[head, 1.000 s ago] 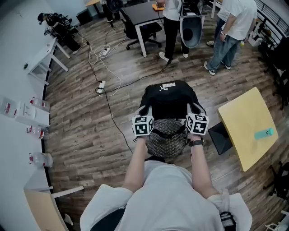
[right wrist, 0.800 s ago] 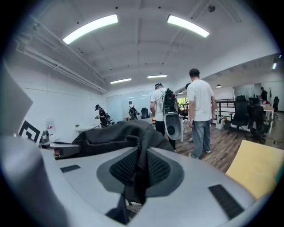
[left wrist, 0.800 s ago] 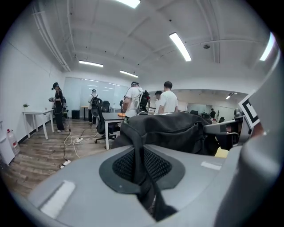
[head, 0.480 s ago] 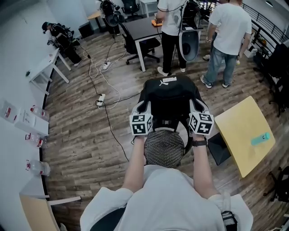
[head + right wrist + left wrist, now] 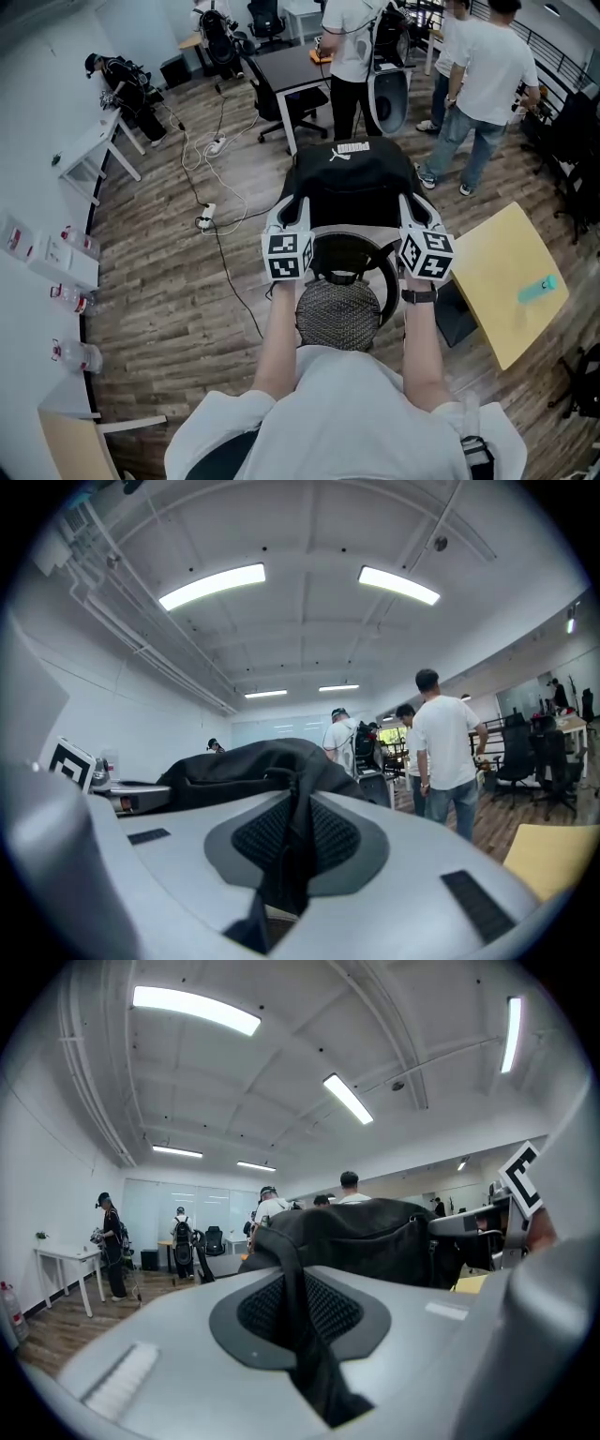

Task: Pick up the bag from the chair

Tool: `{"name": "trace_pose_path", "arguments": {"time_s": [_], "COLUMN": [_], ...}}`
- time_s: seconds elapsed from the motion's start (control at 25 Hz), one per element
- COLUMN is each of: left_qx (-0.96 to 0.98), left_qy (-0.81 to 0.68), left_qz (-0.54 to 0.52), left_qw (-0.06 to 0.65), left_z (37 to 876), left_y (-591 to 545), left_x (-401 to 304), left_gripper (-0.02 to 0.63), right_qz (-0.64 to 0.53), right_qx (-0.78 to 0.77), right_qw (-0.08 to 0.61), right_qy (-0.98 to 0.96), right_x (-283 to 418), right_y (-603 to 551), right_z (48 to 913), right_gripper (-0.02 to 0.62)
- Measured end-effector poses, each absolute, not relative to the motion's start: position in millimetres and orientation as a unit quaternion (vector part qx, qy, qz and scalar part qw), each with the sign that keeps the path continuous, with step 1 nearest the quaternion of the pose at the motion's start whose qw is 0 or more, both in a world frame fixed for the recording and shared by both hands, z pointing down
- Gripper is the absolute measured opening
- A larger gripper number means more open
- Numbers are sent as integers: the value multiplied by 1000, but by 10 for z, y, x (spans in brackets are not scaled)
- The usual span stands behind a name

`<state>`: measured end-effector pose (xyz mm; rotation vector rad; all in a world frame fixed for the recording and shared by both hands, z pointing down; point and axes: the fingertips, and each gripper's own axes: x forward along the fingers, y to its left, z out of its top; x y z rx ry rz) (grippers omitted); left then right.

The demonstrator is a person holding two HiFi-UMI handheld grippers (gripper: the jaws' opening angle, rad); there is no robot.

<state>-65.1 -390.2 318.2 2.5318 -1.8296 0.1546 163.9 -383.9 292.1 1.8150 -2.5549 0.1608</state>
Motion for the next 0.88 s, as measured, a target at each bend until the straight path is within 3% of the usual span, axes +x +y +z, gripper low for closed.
{"name": "trace_pose_path", "arguments": {"time_s": [0.88], "left_qx": [818], "left_qy": [-572], "left_qz": [-34], "left_qw": [-47], "left_z": [2395], "left_y": [-3643], "left_x": [-558], "left_gripper": [44], "right_qz": [-40], "right_qx": [582], "right_qw": [-43], "right_qy": [-811], "right_x": [1759], "right_y": [-3544], "right_z": [2139], "right_gripper": [57]}}
